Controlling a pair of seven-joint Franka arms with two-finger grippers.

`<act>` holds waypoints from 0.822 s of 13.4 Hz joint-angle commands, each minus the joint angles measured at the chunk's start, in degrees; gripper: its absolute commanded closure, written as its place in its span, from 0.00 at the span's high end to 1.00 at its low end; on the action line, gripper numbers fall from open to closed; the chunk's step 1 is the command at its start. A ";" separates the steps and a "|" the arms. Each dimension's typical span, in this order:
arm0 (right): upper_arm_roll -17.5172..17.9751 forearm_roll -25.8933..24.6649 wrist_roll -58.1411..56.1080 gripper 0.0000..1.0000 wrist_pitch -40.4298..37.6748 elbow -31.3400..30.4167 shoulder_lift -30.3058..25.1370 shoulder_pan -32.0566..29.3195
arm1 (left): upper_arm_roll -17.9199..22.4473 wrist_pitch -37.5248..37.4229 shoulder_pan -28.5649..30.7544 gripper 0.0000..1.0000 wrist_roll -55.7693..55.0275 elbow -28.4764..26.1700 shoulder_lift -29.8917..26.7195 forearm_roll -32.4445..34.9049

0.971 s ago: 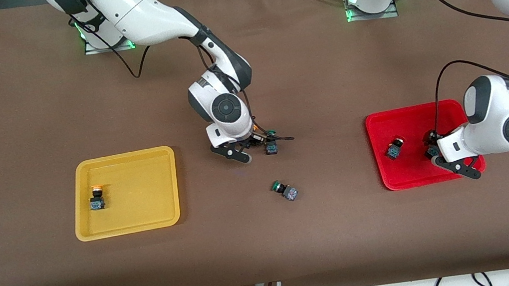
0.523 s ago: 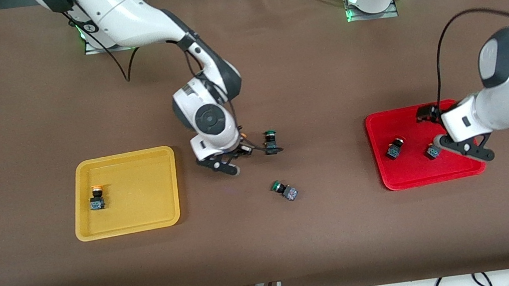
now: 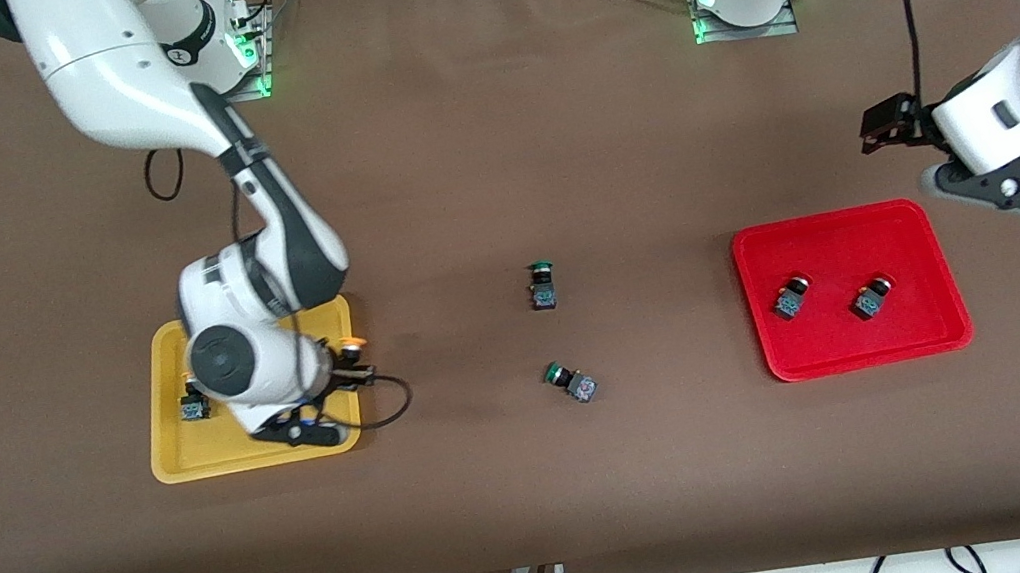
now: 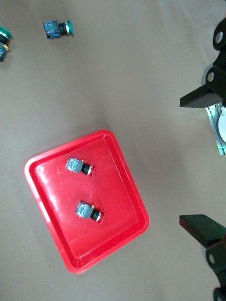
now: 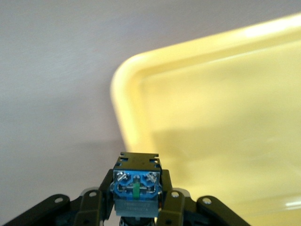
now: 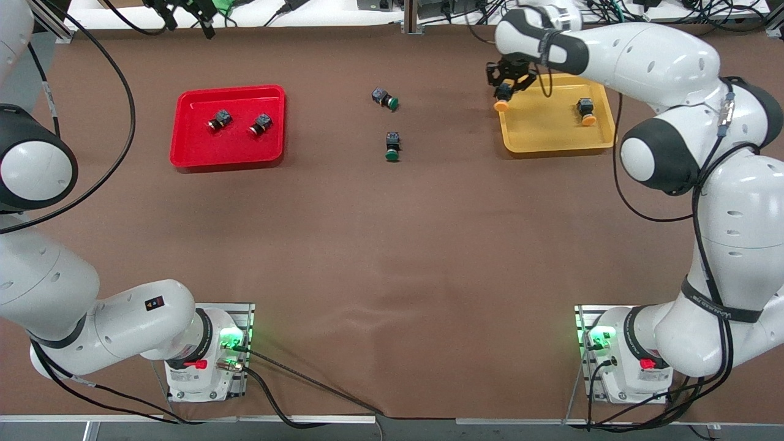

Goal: Place red and yellow buttons in trays
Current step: 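Place the yellow button in the yellow tray while the left gripper withdraws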

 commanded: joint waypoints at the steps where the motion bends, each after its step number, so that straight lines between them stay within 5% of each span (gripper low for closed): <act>1: 0.77 -0.08 -7.38 0.00 -0.80 -1.63 -0.24 -2.84 | 7.59 0.02 -5.28 1.00 -1.16 0.48 -0.77 -2.13; 3: 0.68 0.01 -9.95 0.00 -0.80 -3.12 -0.15 -3.98 | 23.30 3.26 -16.94 1.00 -1.78 -3.63 -4.89 -4.32; 5: 0.68 0.10 -9.34 0.99 -0.80 -4.00 0.02 -4.08 | 35.20 11.22 -24.62 1.00 -3.18 -11.86 -10.24 -8.87; 8: -0.37 0.01 -10.74 1.00 -2.62 -3.30 -1.64 -4.60 | 36.91 31.00 -25.70 1.00 -5.12 -32.87 -23.68 -11.19; 11: -2.47 -0.86 -12.84 1.00 -11.22 -1.20 -6.64 -5.05 | 36.91 30.53 -25.18 1.00 -6.52 -35.21 -25.30 -11.10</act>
